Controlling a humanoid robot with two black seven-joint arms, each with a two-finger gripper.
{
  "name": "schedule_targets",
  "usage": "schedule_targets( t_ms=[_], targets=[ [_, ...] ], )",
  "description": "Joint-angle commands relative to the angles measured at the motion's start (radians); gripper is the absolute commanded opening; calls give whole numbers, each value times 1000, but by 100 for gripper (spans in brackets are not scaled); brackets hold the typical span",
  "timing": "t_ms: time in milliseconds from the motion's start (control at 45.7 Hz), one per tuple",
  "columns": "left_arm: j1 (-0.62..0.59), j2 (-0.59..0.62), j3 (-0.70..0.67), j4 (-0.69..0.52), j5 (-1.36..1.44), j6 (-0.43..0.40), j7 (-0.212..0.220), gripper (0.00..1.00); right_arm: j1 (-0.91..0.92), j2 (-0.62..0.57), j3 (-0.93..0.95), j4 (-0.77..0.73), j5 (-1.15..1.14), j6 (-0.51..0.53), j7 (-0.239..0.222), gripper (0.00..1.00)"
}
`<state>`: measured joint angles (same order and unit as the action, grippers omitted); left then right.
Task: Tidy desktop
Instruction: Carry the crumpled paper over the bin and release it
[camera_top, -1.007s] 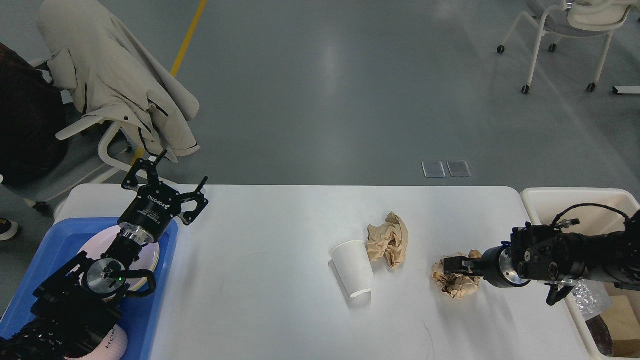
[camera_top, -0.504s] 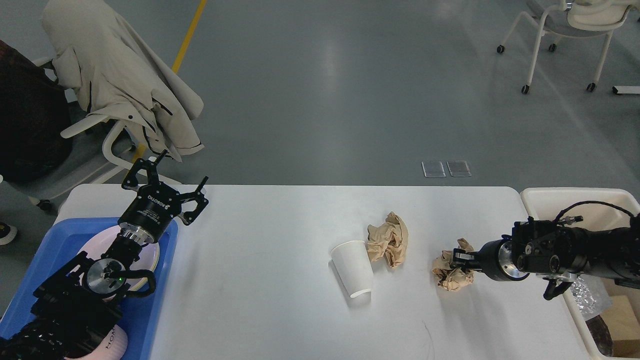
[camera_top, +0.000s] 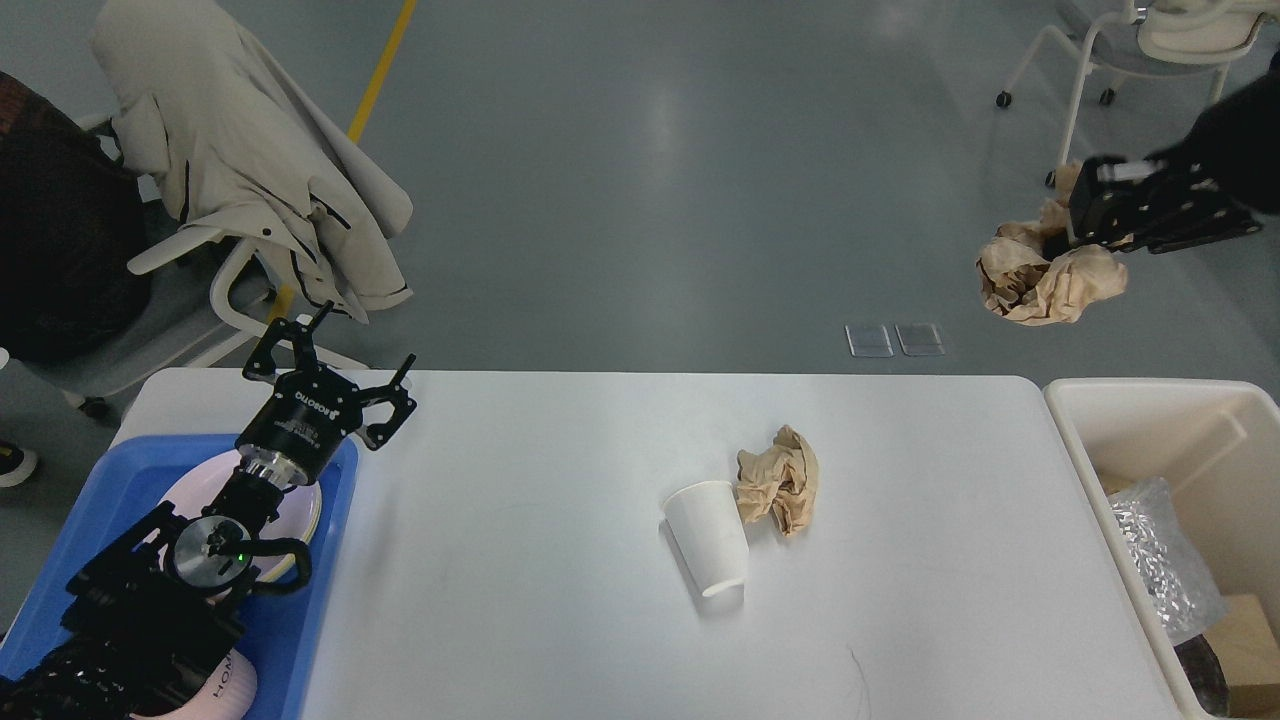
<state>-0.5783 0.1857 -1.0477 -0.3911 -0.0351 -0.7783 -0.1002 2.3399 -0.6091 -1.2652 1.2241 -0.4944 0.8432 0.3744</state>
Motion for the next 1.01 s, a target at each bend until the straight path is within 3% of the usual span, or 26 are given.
schedule_targets(
  t_ms=[0, 197, 307, 416, 504, 613, 679, 788, 985],
  targets=[
    [0, 0, 0, 0, 0, 1, 0, 100, 196, -26, -6, 2, -124, 117, 100, 0],
    [0, 0, 0, 0, 0, 1, 0, 100, 165, -40, -80, -31, -202, 111, 95, 0],
    [0, 0, 0, 0, -2, 1, 0, 100, -45, -60, -190, -113, -210, -120, 93, 0],
    [0, 0, 0, 0, 0, -1, 0, 100, -382, -77, -292, -360, -201, -395, 95, 0],
    [0, 0, 0, 0, 0, -1, 0, 100, -750, -106, -260, -628, -155, -561, 93, 0],
    [0, 0, 0, 0, 0, -1, 0, 100, -1231, -100, -111, -912, 84, -662, 92, 0],
    [0, 0, 0, 0, 0, -1, 0, 100, -1499, -29, -37, -1040, 278, -676, 87, 0],
    [0, 0, 0, 0, 0, -1, 0, 100, -1672, 78, -25, -1130, 430, -700, 44, 0],
    [0, 0, 0, 0, 0, 1, -1, 100, -1729, 140, -6, -1138, 454, -797, -68, 0]
  ],
)
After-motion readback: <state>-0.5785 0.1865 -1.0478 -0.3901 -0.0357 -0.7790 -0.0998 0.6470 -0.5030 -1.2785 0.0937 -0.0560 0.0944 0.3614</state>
